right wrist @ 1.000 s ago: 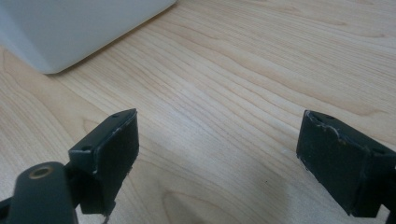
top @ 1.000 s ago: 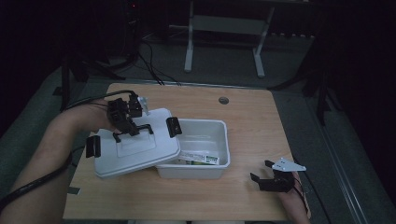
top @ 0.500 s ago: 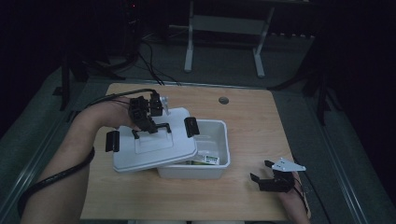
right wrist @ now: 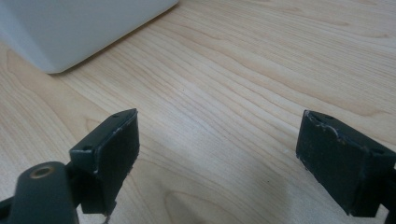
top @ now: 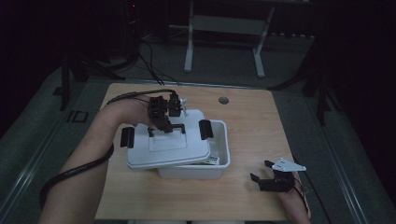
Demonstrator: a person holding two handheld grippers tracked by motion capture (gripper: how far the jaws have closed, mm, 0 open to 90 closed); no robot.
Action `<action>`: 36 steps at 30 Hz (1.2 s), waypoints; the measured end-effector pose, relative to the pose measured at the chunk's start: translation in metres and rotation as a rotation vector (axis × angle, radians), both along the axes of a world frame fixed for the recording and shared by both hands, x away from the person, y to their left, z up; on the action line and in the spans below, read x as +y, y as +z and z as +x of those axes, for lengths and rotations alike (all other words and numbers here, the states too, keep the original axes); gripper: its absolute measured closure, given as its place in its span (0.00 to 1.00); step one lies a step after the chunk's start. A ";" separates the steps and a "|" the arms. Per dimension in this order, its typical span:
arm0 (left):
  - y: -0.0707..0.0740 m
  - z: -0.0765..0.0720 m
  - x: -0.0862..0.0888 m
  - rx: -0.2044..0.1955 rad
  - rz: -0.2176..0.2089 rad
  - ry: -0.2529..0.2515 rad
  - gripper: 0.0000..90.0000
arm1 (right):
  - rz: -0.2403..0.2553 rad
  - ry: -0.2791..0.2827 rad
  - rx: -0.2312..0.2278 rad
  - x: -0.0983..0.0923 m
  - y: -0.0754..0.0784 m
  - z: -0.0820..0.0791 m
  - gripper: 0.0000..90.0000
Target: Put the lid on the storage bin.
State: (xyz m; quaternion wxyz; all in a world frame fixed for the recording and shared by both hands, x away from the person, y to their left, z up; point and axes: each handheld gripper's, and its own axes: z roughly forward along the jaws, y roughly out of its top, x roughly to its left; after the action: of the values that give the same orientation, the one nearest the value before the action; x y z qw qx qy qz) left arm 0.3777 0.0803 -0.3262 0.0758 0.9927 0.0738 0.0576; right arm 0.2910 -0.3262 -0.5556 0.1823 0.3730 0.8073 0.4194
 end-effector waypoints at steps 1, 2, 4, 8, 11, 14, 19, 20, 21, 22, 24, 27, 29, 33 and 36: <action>0.000 0.000 -0.003 -0.005 0.004 -0.005 0.93 | -0.002 -0.003 -0.001 0.000 0.000 0.000 0.15; 0.000 0.001 -0.006 -0.005 0.001 -0.016 0.93 | -0.003 -0.005 -0.001 0.000 0.000 0.000 0.15; 0.000 0.002 -0.013 -0.005 0.002 -0.029 0.93 | 0.002 -0.006 -0.002 -0.001 0.000 0.000 0.15; 0.000 0.003 -0.026 -0.003 -0.006 -0.059 0.93 | 0.006 -0.006 -0.001 -0.001 0.000 0.000 0.15; -0.001 0.004 -0.035 -0.016 -0.017 -0.090 0.93 | 0.005 -0.005 -0.002 -0.001 0.000 0.000 0.15; -0.003 0.005 -0.044 -0.010 -0.021 -0.101 0.93 | 0.008 -0.005 -0.002 -0.001 0.000 0.000 0.15; -0.011 0.007 -0.059 -0.006 0.008 -0.125 0.93 | 0.007 -0.004 -0.004 -0.001 0.000 0.000 0.15; -0.013 0.008 -0.062 -0.003 0.012 -0.128 0.93 | 0.006 -0.004 -0.004 -0.001 0.000 0.000 0.15; -0.015 0.008 -0.065 0.000 0.011 -0.127 0.93 | 0.006 -0.005 -0.003 -0.001 0.000 0.000 0.15; -0.015 0.009 -0.067 0.000 0.012 -0.134 0.93 | 0.005 -0.002 -0.004 -0.001 0.000 0.000 0.15; -0.018 0.009 -0.070 0.006 0.016 -0.130 0.93 | 0.004 -0.002 -0.005 -0.001 0.000 0.000 0.15; -0.020 0.010 -0.074 0.004 0.023 -0.128 0.93 | 0.004 -0.002 -0.006 -0.001 0.000 -0.001 0.15; -0.022 0.012 -0.076 0.008 0.032 -0.125 0.93 | 0.005 0.000 -0.006 -0.001 0.000 -0.001 0.15; -0.026 0.015 -0.078 0.011 0.037 -0.120 0.93 | 0.003 0.001 -0.007 -0.001 0.000 -0.001 0.15; -0.030 0.015 -0.078 0.021 0.032 -0.117 0.93 | 0.005 0.001 -0.004 -0.001 0.000 -0.001 0.15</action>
State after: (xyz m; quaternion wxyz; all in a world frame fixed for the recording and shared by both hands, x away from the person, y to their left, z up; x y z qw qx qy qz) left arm 0.3927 0.0027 -0.3561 0.0623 0.9970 0.0155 0.0440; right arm 0.2905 -0.3269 -0.5554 0.1829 0.3721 0.8061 0.4223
